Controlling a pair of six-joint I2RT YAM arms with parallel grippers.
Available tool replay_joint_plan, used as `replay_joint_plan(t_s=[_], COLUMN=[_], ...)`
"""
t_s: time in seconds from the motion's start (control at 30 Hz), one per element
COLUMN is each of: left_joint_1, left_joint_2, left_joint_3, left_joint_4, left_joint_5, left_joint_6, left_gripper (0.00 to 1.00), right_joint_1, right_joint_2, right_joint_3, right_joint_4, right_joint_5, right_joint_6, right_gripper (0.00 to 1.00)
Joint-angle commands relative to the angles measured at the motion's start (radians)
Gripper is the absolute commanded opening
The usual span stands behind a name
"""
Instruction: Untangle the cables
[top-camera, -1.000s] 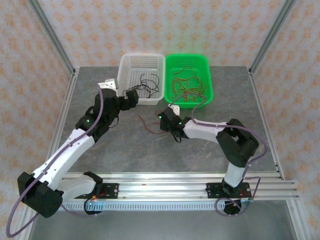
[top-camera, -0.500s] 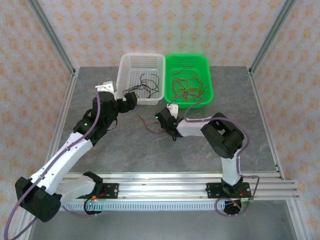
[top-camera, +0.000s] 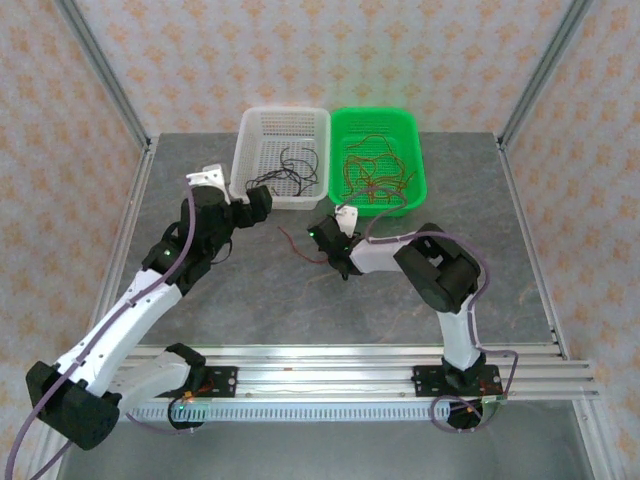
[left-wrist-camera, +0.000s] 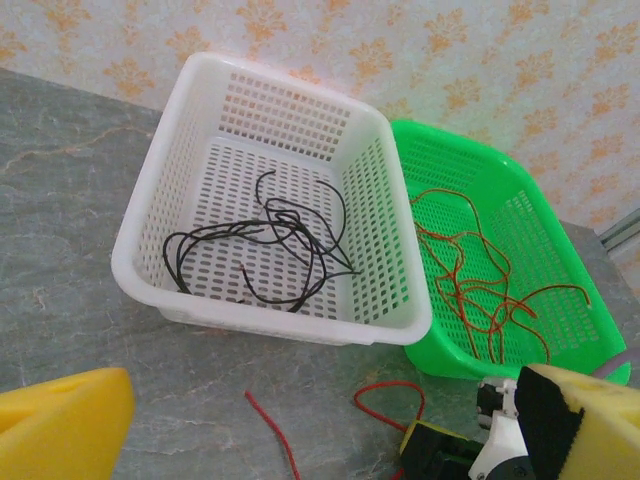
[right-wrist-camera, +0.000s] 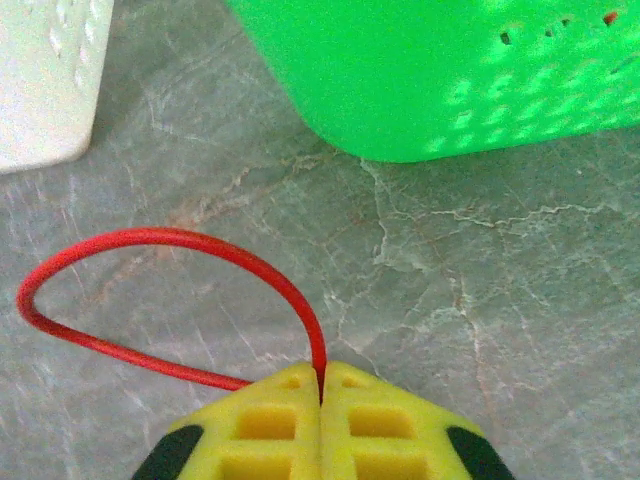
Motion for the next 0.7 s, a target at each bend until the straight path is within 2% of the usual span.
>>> replay_joint_plan(t_s=[0.0, 0.43, 0.57, 0.67], left_joint_1=[-0.002, -0.002, -0.002, -0.002], left_joint_2=[-0.048, -0.128, -0.128, -0.124], left_joint_3=[-0.028, -0.103, -0.110, -0.113], left_joint_4=[-0.040, -0.042, -0.036, -0.033], left_joint_5=[-0.004, -0.035, -0.035, -0.030], left_joint_6=[-0.027, -0.105, -0.117, -0.121], left_gripper=[0.99, 0.98, 0.98, 0.98], right_joint_1=[-0.004, 0.030, 0.031, 0.031], right_joint_2=[-0.016, -0.473, -0.608, -0.667], right_joint_3=[-0.061, -0.334, -0.354, -0.302], right_joint_4=[0.036, 0.248, 0.241, 0.163], right_joint_5=[0.007, -0.136, -0.206, -0.255], right_joint_6=[0.000, -0.288, -0.364, -0.421], right_gripper=[0.00, 0.00, 0.00, 0.00])
